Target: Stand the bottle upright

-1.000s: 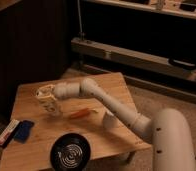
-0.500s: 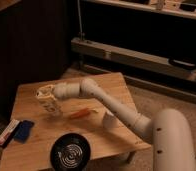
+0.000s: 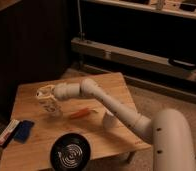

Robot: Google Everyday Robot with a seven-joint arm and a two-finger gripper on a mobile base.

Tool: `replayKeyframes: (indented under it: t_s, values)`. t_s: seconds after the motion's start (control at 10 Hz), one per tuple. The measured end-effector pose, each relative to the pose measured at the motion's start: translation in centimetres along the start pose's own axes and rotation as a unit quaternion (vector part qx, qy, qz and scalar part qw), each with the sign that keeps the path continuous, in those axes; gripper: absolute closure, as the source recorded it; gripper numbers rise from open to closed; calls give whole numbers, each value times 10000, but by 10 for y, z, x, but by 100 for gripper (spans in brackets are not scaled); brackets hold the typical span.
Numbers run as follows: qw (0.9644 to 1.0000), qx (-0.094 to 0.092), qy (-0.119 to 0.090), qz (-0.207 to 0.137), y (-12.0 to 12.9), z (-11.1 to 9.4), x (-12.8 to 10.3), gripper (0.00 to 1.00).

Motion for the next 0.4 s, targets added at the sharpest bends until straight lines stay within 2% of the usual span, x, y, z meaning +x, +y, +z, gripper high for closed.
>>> replayKeyframes:
  t_s: [0.3, 0.4]
  values:
    - [10000, -5, -5, -2, -1, 0, 1, 78]
    - [10000, -8, -7, -3, -1, 0, 1, 73]
